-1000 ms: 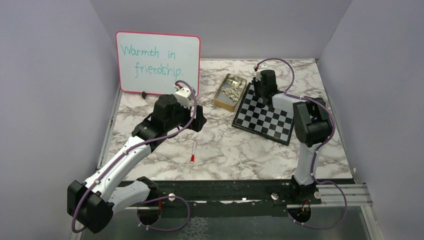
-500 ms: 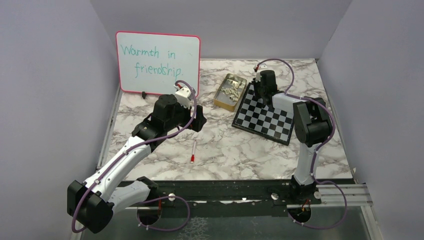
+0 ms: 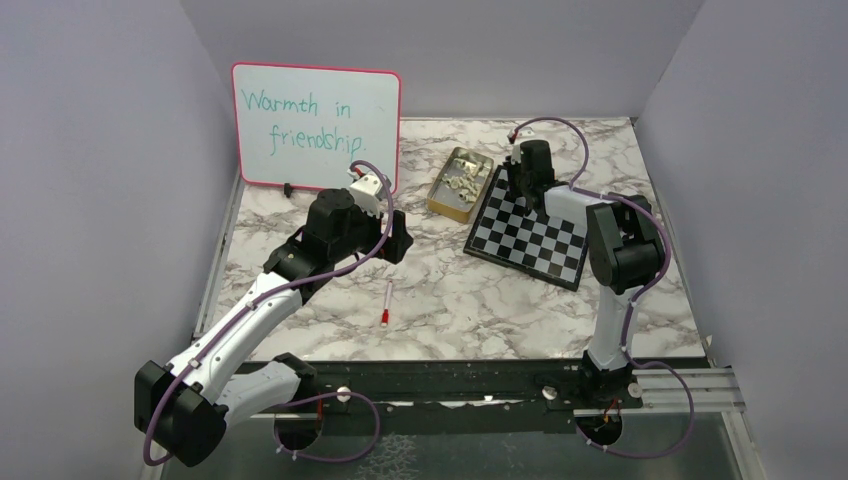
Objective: Set up the chess pieces on the board
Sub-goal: Place the chess piece on the chessboard, then pick up the chess piece from the storage box.
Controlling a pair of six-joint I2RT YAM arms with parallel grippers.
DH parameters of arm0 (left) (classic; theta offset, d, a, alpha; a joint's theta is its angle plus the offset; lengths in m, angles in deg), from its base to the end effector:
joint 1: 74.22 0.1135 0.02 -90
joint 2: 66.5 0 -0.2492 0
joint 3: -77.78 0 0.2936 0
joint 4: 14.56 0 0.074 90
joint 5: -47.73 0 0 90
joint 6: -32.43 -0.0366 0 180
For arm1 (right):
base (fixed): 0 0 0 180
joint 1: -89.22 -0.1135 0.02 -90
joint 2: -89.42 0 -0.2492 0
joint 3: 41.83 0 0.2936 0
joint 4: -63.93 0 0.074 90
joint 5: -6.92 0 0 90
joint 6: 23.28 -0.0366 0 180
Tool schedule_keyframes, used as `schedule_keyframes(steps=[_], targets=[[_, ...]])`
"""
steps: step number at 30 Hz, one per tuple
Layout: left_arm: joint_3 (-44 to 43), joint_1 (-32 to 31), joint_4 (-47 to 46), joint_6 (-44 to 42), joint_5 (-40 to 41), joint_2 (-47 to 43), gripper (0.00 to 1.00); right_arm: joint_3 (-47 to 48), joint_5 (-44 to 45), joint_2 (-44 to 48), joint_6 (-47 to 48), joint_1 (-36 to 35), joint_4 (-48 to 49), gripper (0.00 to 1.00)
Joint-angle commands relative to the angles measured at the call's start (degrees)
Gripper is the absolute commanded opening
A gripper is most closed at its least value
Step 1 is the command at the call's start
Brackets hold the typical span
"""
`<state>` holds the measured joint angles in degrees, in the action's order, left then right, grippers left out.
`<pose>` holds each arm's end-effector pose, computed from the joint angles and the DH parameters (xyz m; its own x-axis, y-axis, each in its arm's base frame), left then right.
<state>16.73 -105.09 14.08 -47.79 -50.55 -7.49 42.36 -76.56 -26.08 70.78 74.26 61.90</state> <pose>0.2408 -0.1501 0.2882 -0.4838 0.0933 -0.8702 0.5440 0.8110 -0.2154 0.4555 0.1174 0.1252 -0.5180 -0.2112 -0.8289 -0.2020 0.9718 -0.1214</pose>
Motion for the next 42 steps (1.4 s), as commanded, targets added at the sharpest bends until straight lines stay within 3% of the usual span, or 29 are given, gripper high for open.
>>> schedule_keyframes(steps=[1,10,14,20,29,35,42], targets=[[0.2,-0.2,-0.1,-0.4,1.1,-1.3,0.99,1.4,-1.4,0.5,-1.0,-0.5,-1.2,0.20],[0.2,-0.3,-0.1,-0.5,1.2,-1.3,0.99,1.9,-0.9,0.4,-1.2,-0.4,-1.6,0.20],[0.2,-0.3,-0.1,-0.5,1.2,-1.3,0.99,4.1,0.5,1.0,-2.8,-0.4,-4.4,0.27],[0.2,-0.3,-0.2,-0.5,1.2,-1.2,0.99,6.9,2.5,4.7,-3.9,-0.4,-7.6,0.35],[0.1,-0.3,0.4,-0.2,2.2,-1.1,0.99,3.9,11.7,13.9,-11.3,0.3,-14.1,0.36],[0.7,-0.3,0.9,-0.9,2.0,-0.8,0.99,1.9,13.5,21.0,-15.9,7.8,-25.2,0.32],[0.1,-0.3,2.0,-1.5,2.6,-0.7,0.99,-3.6,5.9,24.6,-13.9,20.8,-29.3,0.32]])
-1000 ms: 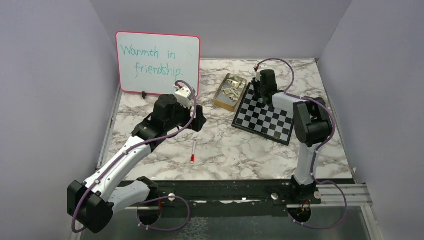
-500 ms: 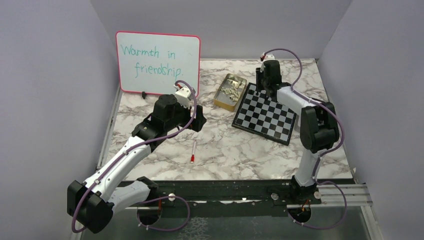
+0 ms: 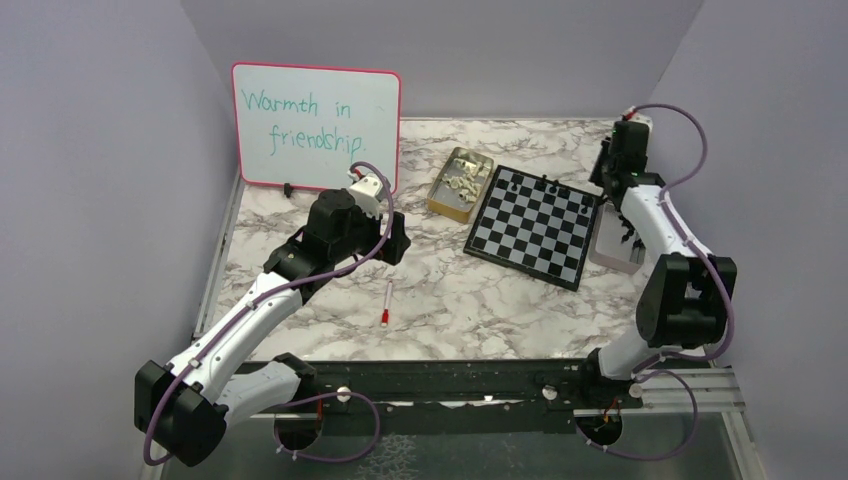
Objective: Set up the chess pieces on the board
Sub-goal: Pick up the chess piece from the storage box.
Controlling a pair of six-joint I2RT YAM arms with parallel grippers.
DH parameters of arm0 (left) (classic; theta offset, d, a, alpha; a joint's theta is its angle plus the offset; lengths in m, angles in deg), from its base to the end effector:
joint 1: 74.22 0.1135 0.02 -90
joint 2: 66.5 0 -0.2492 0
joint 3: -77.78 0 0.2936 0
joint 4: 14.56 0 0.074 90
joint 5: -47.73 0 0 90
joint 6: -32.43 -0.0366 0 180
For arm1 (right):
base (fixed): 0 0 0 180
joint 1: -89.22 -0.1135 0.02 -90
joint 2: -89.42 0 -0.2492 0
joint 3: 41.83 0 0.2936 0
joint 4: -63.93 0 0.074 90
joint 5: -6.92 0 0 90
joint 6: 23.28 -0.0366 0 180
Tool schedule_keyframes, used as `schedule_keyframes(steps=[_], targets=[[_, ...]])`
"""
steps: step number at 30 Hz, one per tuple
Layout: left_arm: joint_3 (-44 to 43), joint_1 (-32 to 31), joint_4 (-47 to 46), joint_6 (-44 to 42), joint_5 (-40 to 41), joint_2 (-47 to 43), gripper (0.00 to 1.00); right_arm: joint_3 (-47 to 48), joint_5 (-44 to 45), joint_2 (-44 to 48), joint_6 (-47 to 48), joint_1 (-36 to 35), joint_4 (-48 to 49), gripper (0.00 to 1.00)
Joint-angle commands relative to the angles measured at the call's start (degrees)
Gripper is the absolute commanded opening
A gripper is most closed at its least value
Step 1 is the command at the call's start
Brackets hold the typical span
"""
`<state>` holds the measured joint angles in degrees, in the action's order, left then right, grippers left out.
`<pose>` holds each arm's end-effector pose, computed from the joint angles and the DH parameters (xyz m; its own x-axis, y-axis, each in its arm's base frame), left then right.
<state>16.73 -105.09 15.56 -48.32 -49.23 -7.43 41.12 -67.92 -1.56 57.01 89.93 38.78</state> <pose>0.2403 -0.1488 0.2854 -0.4962 0.1107 -0.8611 0.5281 0.8257 -0.1981 0.4063 -0.0146 0.2618 -0.5005 0.1690 -0.8491 0.3198 0.9475 0.0001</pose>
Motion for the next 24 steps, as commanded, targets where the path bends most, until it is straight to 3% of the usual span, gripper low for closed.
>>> schedule_keyframes(steps=[1,17,24], targets=[[0.1,-0.4,0.4,-1.1,1.1,-0.8,0.99,-2.5,-3.0,-0.4,0.3,6.3,-6.7,0.32],[0.4,-1.7,-0.3,-1.5,0.5,-1.1,0.98,1.7,10.1,-14.2,8.3,10.2,-9.4,0.35],[0.4,-2.2,-0.2,-1.8,0.8,-1.0,0.98,3.4,7.9,-16.2,9.1,12.5,-9.1,0.34]])
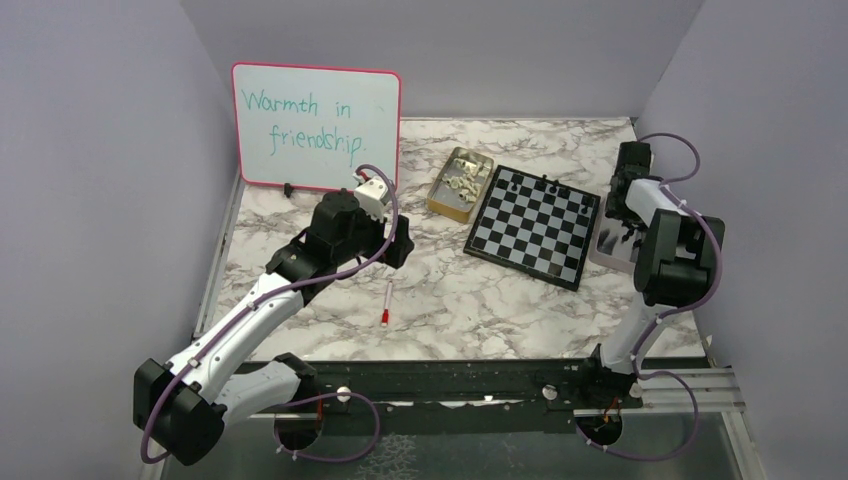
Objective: Set up the chess pieces on the board
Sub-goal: Pick up the chess piece from the storage box.
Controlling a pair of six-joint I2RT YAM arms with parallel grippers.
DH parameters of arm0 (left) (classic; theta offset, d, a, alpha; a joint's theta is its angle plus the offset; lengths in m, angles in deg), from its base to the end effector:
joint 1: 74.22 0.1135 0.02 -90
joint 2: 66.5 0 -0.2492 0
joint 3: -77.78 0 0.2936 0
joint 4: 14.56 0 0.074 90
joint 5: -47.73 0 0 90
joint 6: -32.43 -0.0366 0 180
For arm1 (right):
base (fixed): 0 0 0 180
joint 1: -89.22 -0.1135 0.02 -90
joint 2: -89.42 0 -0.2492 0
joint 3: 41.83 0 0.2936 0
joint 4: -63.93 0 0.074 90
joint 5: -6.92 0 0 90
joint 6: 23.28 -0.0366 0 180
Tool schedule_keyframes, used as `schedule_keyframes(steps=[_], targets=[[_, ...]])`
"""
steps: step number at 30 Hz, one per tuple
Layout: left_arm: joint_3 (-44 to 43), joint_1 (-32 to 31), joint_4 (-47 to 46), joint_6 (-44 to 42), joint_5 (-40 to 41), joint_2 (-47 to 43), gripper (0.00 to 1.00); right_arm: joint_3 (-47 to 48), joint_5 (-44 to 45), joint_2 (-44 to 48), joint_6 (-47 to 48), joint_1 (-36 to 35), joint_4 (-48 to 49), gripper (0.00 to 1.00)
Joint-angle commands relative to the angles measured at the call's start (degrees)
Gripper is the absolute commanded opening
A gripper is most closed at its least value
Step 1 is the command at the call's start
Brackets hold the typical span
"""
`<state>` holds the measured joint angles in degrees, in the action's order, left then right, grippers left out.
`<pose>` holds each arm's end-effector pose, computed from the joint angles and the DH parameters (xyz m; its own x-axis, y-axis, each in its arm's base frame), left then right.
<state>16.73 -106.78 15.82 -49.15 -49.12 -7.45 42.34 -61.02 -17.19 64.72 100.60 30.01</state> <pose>0.2356 -0.1556 0.2850 -0.4875 0.1388 -0.8620 0.5574 0.8094 -0.1849 0.4114 -0.0968 0.1504 -0.8022 0.1944 -0.5645 0.4151 0.8613 -0.2932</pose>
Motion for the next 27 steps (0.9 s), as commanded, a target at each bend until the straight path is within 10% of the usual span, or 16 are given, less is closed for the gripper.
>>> schedule_keyframes(steps=[1,27], targets=[[0.4,-0.6,-0.5,-1.0,0.7,-1.0,0.98,2.3,0.8,-0.7,1.5,2.2,-0.1,0.34],[0.3,-0.7,-0.5,-1.0,0.9,-0.9,0.98,7.6,-6.3,-9.0,3.9,3.5,-2.1,0.28]])
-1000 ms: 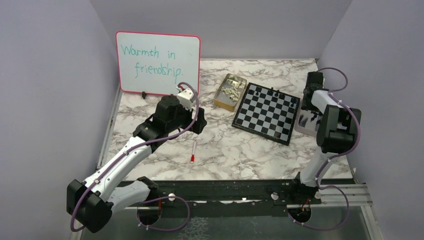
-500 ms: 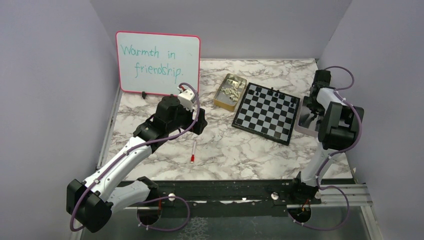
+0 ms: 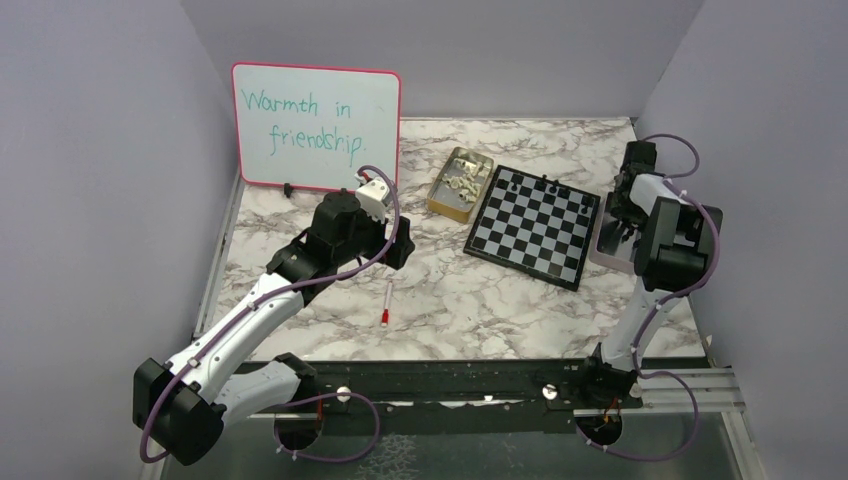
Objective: Set up the chess pieces on the board
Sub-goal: Pick up the chess piece from the storage box.
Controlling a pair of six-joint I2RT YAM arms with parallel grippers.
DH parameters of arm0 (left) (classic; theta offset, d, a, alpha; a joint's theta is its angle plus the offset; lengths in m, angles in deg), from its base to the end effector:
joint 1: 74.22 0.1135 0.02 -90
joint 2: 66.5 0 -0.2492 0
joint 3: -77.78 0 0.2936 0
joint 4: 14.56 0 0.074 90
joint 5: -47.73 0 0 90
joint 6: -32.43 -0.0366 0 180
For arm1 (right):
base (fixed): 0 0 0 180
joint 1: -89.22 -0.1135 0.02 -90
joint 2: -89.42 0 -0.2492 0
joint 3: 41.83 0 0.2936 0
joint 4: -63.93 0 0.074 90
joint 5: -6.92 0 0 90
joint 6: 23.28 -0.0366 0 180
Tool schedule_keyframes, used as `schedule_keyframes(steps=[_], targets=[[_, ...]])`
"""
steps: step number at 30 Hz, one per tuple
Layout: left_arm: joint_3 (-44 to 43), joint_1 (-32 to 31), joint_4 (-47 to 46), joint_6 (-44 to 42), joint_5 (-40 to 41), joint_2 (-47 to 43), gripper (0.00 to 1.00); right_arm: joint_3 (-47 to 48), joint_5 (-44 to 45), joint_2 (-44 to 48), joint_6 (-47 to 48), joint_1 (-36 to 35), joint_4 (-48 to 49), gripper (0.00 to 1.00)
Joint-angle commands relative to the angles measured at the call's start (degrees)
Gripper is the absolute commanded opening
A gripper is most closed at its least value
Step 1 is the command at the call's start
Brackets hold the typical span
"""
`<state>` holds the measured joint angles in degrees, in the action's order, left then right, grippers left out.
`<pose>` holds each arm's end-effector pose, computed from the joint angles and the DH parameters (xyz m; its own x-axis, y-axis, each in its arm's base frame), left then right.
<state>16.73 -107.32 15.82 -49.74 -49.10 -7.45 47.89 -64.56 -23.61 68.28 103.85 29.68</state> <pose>0.2341 -0.1578 0.2850 -0.4803 0.1516 -0.8639 0.5698 0.8028 -0.1759 0.4281 -0.1238 0.1349 -0.8273 0.1893 -0.5289 0.3820 0.8799 -0.2826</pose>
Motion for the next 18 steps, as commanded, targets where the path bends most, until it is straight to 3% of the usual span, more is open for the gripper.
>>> schedule_keyframes(steps=[1,18], targets=[[0.3,-0.2,-0.5,-0.4,0.9,-0.9,0.98,2.4,-3.0,-2.9,0.3,0.2,-2.4,0.27],[0.2,-0.1,-0.6,-0.4,0.8,-0.7,0.98,5.1,-2.8,-2.4,-0.2,0.2,-6.1,0.27]])
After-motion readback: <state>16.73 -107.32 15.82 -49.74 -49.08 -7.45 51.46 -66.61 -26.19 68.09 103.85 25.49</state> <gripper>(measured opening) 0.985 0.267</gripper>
